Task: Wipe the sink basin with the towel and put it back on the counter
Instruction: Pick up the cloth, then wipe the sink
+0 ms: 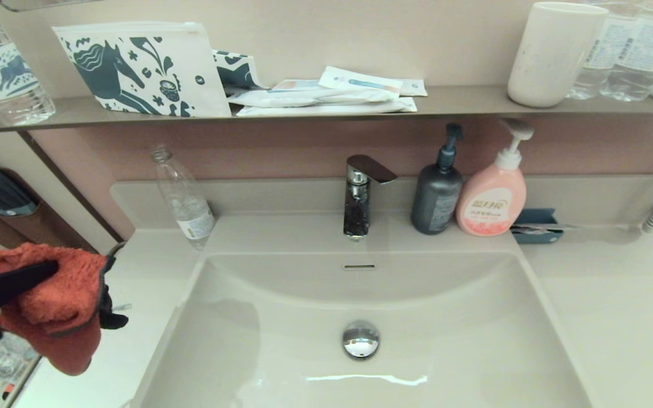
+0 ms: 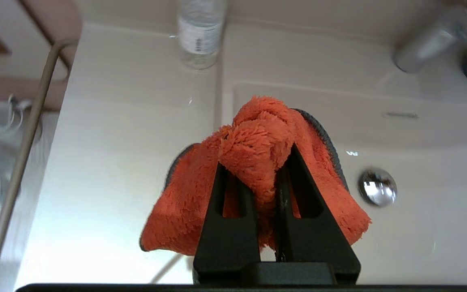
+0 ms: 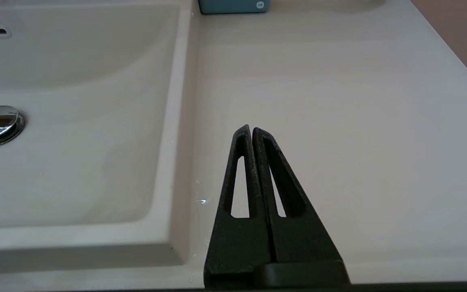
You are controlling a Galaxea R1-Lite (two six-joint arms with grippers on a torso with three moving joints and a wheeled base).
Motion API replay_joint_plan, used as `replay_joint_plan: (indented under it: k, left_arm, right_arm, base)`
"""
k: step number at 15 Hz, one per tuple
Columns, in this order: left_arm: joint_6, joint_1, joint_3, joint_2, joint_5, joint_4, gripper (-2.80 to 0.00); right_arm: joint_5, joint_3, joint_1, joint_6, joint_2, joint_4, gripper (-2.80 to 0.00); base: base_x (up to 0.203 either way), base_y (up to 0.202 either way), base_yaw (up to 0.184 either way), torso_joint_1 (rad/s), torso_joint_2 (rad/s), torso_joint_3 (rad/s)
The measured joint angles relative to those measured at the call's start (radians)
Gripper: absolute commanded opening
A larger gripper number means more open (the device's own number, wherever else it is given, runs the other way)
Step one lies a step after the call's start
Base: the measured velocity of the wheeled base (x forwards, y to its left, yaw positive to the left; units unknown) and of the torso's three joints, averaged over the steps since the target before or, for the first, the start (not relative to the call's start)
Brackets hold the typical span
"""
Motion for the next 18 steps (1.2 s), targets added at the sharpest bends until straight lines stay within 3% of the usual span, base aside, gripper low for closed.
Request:
replay_joint_plan:
  k: [3,6,8,11,18]
  left_arm:
    - [-0.114,-0.15,0.02,0.068,0.223,-0.072,-2.8]
    - [-0.181,-0.303,0.108,0.146,0.43,-0.184,-2.8]
    - [-0.195,-0.373,0.153,0.21,0.519,-0.294,-2.8]
    - [-0.183,-0.414,0.174,0.332,0.557,-0.473,-2.8]
    - [-0.091,-0.409,0.088,0.627,0.543,-0.813,-2.8]
  right_arm:
    - [0.0,0.0,0.0,0.0,0.0,0.0,-2.8]
    - [0.0,0.0,0.0,0.0,0.0,0.0,-2.8]
    - [0.0,0.0,0.0,0.0,0.0,0.0,-2.8]
    - [0.0,0.0,0.0,0.0,0.0,0.0,-2.8]
    - [0.0,0.0,0.0,0.0,0.0,0.0,-2.8]
  base:
    - [0.0,0.0,0.0,0.0,0.0,0.0]
    - [0.0,0.0,0.0,0.0,0.0,0.0]
    - [0.0,0.0,0.0,0.0,0.0,0.0]
    - [0.0,0.0,0.0,0.0,0.0,0.0]
    - [0.0,0.0,0.0,0.0,0.0,0.0]
